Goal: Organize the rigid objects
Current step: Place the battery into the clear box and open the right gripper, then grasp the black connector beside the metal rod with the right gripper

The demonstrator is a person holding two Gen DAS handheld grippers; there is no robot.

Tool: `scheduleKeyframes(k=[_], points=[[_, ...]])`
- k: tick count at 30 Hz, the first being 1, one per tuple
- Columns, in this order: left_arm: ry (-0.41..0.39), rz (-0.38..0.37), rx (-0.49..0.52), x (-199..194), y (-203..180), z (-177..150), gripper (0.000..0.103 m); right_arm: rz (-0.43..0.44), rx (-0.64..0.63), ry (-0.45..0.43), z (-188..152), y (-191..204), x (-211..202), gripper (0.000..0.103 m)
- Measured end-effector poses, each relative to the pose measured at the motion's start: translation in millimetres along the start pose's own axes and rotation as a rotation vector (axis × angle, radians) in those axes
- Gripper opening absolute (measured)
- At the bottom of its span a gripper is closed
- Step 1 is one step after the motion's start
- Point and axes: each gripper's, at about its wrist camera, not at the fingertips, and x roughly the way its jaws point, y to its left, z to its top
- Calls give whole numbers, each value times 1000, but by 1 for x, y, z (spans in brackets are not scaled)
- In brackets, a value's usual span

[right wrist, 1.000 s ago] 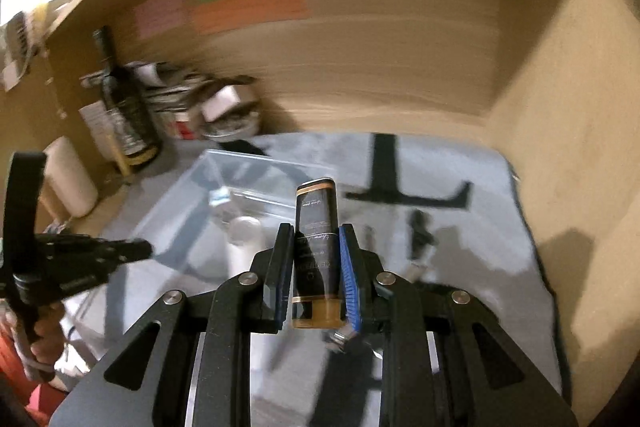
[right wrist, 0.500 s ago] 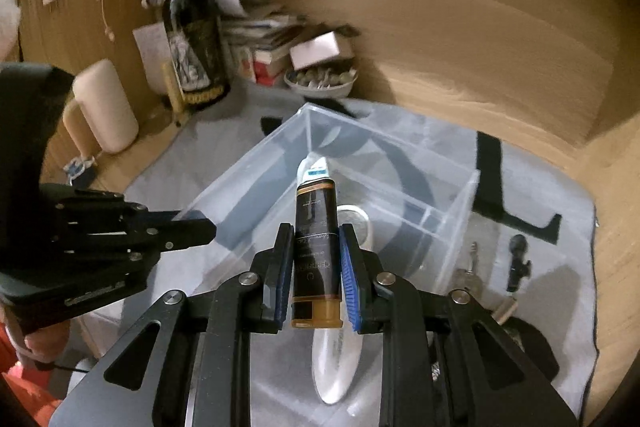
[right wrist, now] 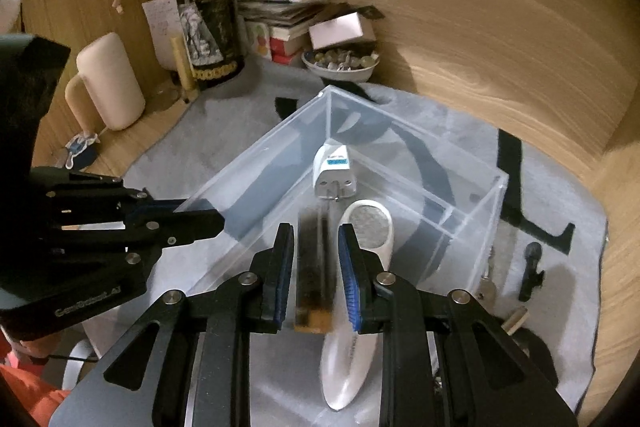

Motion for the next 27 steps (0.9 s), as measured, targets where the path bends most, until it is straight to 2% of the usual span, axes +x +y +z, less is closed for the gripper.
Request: scheduleKeyframes(k=[4, 8, 10, 12, 19, 27], points=[[2, 4, -3, 0, 0, 0, 7, -39, 39, -51, -2, -8, -15, 40], [2, 8, -3, 0, 0, 1, 7, -83, 84, -115, -5, -22, -40, 50], [2, 12, -1, 0, -1, 1, 7, -112, 112, -149, -7, -31, -53, 60], [1, 14, 0, 0, -1, 0, 7, -143, 145, -180, -12, -42, -67, 63], [-3, 23, -3, 0, -2, 0, 7, -254, 251, -203, -41, -79, -93, 64], [-1, 31, -4, 0, -4, 0, 7, -236, 375, -79, -86, -104, -71, 64]])
